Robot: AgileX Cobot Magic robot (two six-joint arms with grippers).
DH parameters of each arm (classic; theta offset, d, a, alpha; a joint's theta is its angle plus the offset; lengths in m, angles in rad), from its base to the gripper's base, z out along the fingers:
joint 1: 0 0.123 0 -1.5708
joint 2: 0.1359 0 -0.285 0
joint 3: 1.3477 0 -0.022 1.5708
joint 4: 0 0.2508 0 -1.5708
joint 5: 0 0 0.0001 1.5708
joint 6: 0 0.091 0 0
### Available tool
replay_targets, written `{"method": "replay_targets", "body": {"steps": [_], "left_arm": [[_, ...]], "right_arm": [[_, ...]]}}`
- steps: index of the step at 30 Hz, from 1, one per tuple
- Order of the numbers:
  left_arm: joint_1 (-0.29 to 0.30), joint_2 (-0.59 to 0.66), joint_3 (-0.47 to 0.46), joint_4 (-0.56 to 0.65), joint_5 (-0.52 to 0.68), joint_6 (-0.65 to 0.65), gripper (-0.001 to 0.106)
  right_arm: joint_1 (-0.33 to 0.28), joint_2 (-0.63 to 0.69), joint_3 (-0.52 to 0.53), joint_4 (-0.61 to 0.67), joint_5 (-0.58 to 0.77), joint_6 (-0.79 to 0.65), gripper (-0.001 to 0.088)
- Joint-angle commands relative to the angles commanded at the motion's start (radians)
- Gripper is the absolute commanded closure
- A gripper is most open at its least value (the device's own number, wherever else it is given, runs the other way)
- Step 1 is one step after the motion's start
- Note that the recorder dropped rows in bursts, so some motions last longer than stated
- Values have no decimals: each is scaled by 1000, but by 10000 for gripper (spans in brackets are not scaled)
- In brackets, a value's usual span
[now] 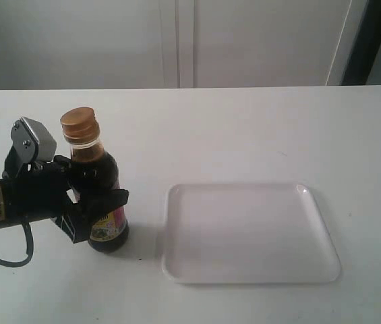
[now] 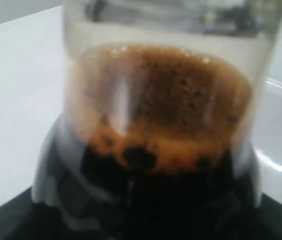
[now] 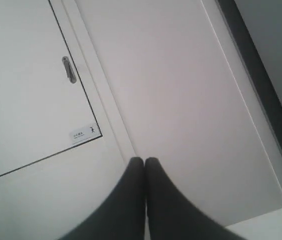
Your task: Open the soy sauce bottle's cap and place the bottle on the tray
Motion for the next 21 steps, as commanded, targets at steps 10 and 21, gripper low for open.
{"method": "replay_targets", "body": {"steps": [10, 21], "left_arm": [[0, 0, 0, 0, -11, 4, 1053], [0, 0, 0, 0, -13, 4, 1053]], "right_arm": [[0, 419, -154, -137, -145, 3, 868], [85, 726, -156, -206, -393, -13, 868]]}}
